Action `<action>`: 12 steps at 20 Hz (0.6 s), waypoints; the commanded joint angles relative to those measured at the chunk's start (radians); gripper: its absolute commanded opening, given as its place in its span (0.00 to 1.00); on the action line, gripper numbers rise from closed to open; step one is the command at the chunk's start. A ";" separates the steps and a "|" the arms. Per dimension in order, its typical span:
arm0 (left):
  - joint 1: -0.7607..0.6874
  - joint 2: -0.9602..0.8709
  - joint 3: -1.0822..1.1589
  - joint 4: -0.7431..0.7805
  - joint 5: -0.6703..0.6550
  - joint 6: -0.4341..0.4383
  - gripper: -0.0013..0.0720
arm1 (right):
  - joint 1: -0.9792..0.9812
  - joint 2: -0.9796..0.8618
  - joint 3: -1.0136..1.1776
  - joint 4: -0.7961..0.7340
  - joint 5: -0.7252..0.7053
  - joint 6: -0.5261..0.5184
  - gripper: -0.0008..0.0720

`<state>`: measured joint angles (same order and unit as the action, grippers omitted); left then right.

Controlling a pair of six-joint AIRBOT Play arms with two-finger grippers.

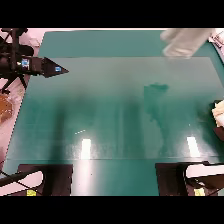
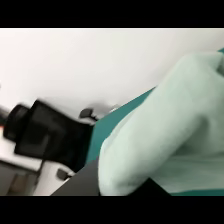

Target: Fold the shirts.

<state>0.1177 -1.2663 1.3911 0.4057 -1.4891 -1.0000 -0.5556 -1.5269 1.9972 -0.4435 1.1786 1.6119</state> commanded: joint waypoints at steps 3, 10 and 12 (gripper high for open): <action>-0.107 0.004 0.001 0.010 0.075 -0.021 0.05 | -0.459 0.130 -0.074 -0.344 0.405 0.101 0.03; -0.125 0.004 0.001 0.013 0.080 -0.013 0.05 | -0.805 0.201 -0.073 -0.671 0.653 0.135 0.03; -0.125 0.004 0.001 0.013 0.074 -0.013 0.05 | -0.867 0.198 -0.073 -0.716 0.653 0.134 0.03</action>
<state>-0.0029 -1.2625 1.3911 0.4175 -1.4105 -1.0157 -1.3159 -1.3396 1.9259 -1.0245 1.7714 1.7370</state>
